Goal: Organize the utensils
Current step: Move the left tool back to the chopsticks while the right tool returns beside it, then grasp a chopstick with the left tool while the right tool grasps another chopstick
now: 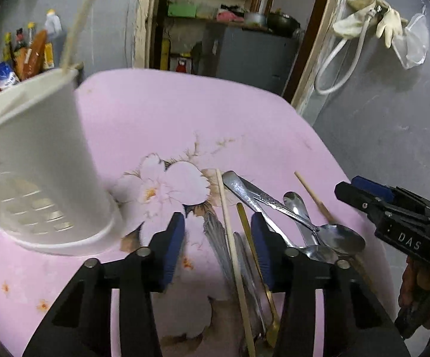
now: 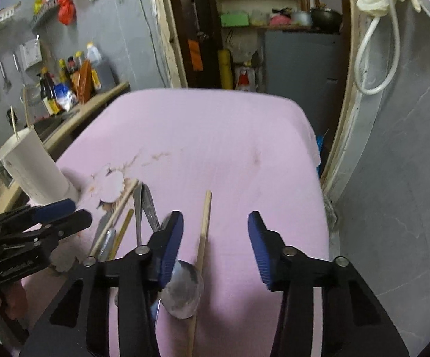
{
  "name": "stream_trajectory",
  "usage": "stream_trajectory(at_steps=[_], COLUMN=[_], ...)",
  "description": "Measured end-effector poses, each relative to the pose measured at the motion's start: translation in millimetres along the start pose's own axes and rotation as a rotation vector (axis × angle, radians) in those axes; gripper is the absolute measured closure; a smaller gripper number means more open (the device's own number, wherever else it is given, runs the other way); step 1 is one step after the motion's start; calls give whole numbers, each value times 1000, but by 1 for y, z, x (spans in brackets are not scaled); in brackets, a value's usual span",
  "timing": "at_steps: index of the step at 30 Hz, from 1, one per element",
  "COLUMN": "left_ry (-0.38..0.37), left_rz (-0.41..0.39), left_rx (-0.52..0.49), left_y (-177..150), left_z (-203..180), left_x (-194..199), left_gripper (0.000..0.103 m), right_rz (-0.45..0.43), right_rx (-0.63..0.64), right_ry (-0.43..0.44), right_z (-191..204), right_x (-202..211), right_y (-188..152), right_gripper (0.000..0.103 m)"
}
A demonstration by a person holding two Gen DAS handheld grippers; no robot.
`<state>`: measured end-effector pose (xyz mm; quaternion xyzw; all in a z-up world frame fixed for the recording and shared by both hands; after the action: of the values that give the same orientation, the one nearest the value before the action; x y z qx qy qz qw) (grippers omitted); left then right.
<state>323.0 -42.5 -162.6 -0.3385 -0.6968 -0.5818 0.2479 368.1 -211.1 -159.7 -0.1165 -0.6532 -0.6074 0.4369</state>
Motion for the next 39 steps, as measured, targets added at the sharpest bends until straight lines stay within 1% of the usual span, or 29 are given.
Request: stream_trajectory(at_steps=[1, 6, 7, 10, 12, 15, 19, 22, 24, 25, 26, 28, 31, 34, 36, 39], left_ry=[-1, 2, 0, 3, 3, 10, 7, 12, 17, 12, 4, -8, -29, -58, -68, -86], left_rz=[13, 96, 109, 119, 134, 162, 196, 215, 224, 225, 222, 206, 161, 92, 26, -52], left_rx=[-2, -3, 0, -4, 1, 7, 13, 2, 6, 14, 30, 56, 74, 104, 117, 141], left_y=[1, 7, 9, 15, 18, 23, 29, 30, 31, 32, 32, 31, 28, 28, 27, 29], left_z=[-1, -1, 0, 2, 4, 6, 5, 3, 5, 5, 6, 9, 9, 9, 9, 10], left_x=[-4, -29, -32, -37, -41, -45, -52, -54, -54, -54, -52, -47, -32, -11, 8, 32], left_gripper=[66, 79, 79, 81, 87, 93, 93, 93, 101, 101, 101, 101, 101, 101, 101, 101], right_rz=[12, 67, 76, 108, 124, 162, 209, 226, 232, 236, 237, 232, 201, 131, 85, 4], right_rx=[1, 8, 7, 6, 6, 29, 50, 54, 52, 34, 7, -45, -92, -134, -137, -138], right_ry=[4, 18, 20, 20, 13, -9, -46, -65, -65, -60, -46, -20, 14, 55, 59, 64], right_z=[0, 2, 2, 2, 4, 8, 12, 12, 12, 9, 7, -1, -7, -9, -9, -8], right_x=[-3, -19, -21, -30, -34, -42, -49, -51, -52, -53, -53, -50, -41, -23, -8, 13], right_y=[0, 3, 3, 4, 4, 5, 8, 10, 12, 12, 13, 14, 13, 11, 10, 11], right_gripper=[67, 72, 73, 77, 79, 83, 83, 83, 89, 95, 98, 100, 100, 100, 100, 100])
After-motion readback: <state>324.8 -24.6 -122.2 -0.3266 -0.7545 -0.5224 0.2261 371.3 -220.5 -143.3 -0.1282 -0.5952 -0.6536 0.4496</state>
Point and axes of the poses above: each gripper's, at about its wrist camera, not at the fingertips, and x roughly against the way its jaws point, z to its left, y to its top, the point moved 3 cm from there along -x, roughly the way its jaws point, and after that the axes turned 2 degrees about x, right-handed, at the moved point
